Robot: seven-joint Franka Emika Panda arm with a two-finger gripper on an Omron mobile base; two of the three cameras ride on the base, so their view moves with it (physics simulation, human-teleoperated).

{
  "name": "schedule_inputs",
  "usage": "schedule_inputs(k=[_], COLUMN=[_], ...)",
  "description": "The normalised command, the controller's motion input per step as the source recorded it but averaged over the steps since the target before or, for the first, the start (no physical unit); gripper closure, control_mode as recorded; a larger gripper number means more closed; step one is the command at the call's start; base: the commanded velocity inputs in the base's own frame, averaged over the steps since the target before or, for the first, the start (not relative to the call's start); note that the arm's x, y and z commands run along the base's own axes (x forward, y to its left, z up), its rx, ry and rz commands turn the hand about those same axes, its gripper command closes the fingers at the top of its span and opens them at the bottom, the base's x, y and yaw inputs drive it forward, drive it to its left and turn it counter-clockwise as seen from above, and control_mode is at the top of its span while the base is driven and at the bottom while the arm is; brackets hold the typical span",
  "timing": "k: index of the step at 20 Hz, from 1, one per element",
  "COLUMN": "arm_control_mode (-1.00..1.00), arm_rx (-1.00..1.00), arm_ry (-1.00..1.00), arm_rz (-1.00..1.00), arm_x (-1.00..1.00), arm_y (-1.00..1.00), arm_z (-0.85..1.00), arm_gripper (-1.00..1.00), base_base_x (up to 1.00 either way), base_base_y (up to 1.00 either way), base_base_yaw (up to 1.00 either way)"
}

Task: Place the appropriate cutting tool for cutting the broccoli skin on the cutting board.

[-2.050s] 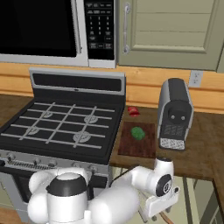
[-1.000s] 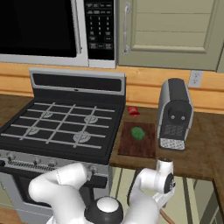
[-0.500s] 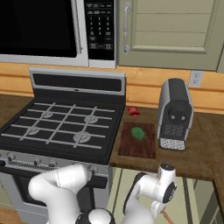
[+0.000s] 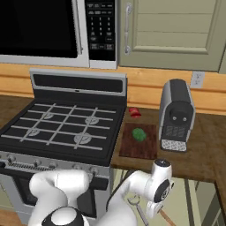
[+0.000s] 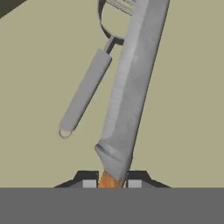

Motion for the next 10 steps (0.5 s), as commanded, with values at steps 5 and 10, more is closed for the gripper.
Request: schedule_inputs(k=[5,10], arm_control_mode=[-1.0,-1.0], arm_rx=[-0.03,0.0], arm_ry=[0.02,0.0], arm_rz=[0.18,0.2], arm_x=[-0.65,-0.06], arm_y=[0.47,0.48], arm_z=[1.0,1.0], arm_gripper=[1.0,1.0], base_base_x=[0.0,0.0], base_base_y=[0.0,0.0], base_base_yaw=[0.0,0.0])
